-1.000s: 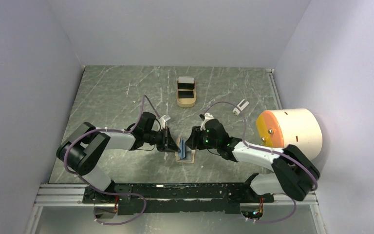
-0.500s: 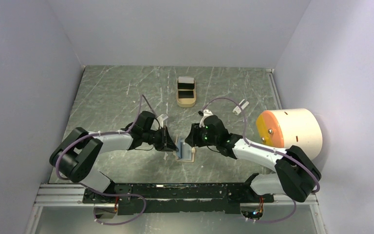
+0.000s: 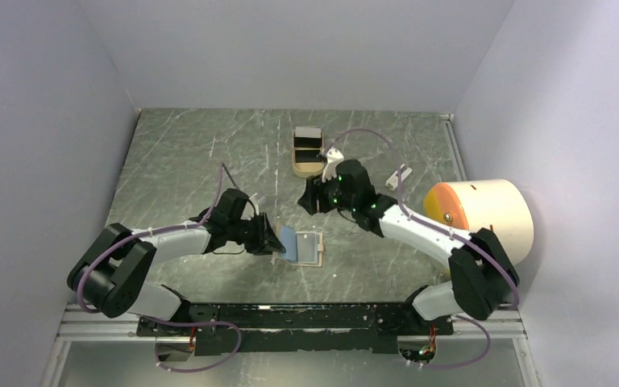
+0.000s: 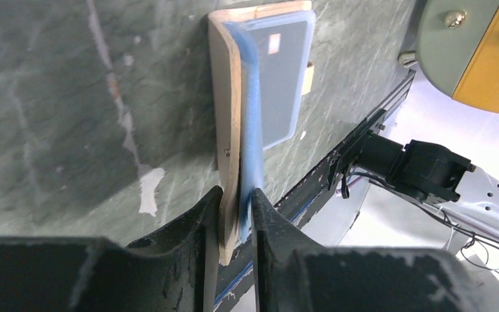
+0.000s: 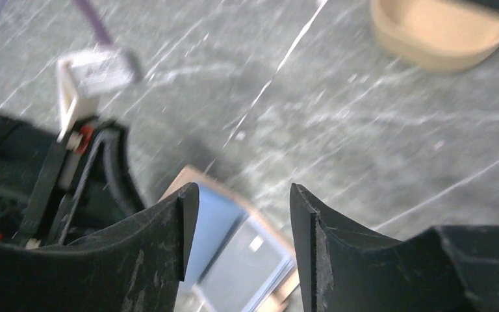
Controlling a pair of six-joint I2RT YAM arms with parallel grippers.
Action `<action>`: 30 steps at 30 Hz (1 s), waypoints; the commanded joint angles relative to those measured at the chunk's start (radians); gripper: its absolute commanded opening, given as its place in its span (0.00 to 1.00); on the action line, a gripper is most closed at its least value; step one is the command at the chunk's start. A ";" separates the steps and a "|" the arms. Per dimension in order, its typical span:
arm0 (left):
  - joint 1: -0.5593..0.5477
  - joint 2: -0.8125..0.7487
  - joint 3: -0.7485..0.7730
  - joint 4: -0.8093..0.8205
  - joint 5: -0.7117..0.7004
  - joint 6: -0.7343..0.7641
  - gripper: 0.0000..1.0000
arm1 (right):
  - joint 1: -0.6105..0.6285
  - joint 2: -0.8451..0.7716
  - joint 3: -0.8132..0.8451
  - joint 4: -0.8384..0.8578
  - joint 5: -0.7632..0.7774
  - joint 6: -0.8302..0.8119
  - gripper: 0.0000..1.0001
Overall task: Put the credit cards into the card holder
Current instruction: Insert the credit card into the card holder, then pick up the credit card from the storage box.
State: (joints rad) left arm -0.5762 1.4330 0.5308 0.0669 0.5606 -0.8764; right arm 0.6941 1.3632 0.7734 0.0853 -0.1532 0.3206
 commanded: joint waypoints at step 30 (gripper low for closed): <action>0.092 0.090 -0.005 0.100 0.120 0.059 0.21 | -0.241 0.829 1.014 -0.320 0.038 -1.223 0.62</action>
State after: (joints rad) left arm -0.4877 1.5249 0.5243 0.1139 0.6392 -0.8253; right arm 0.4591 2.1433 1.7313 -0.2272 -0.1551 -0.7364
